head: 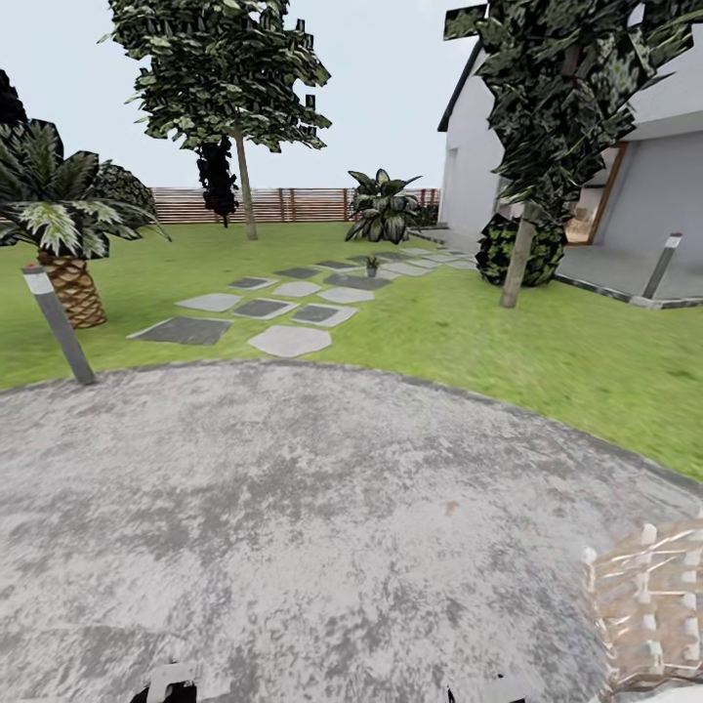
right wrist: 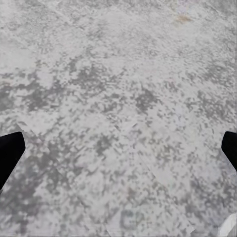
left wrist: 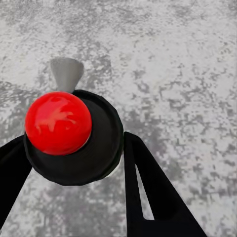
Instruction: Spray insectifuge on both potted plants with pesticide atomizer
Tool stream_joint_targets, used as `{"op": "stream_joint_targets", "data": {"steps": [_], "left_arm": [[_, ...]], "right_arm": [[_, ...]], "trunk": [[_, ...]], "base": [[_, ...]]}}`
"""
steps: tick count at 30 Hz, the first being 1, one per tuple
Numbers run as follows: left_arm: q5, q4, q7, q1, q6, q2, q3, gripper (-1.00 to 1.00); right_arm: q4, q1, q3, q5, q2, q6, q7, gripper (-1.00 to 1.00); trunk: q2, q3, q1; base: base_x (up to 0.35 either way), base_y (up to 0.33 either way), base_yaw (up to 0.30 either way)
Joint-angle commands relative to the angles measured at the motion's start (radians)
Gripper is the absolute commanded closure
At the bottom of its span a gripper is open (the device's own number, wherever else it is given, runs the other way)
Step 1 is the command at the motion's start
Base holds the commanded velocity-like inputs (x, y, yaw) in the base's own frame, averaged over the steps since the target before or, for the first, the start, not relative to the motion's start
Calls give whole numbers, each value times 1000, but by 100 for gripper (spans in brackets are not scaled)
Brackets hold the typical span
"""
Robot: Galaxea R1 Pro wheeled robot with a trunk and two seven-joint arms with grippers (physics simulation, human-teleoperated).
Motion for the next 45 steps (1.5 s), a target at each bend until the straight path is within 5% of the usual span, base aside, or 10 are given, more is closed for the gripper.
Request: {"op": "stream_joint_targets", "data": {"steps": [1,45], "left_arm": [[10,1,-5,-1,-3,0,-2,100],[10,1,-5,-1,-3,-2,-2,100]], "right_arm": [[1,-1,8,5,0,-1,-10,-100],[1,-1,7,5,0,-1,-10,-100]], "trunk": [[0,-1,0],[0,-1,0]], "base": [[341,99,0],[341,99,0]]}}
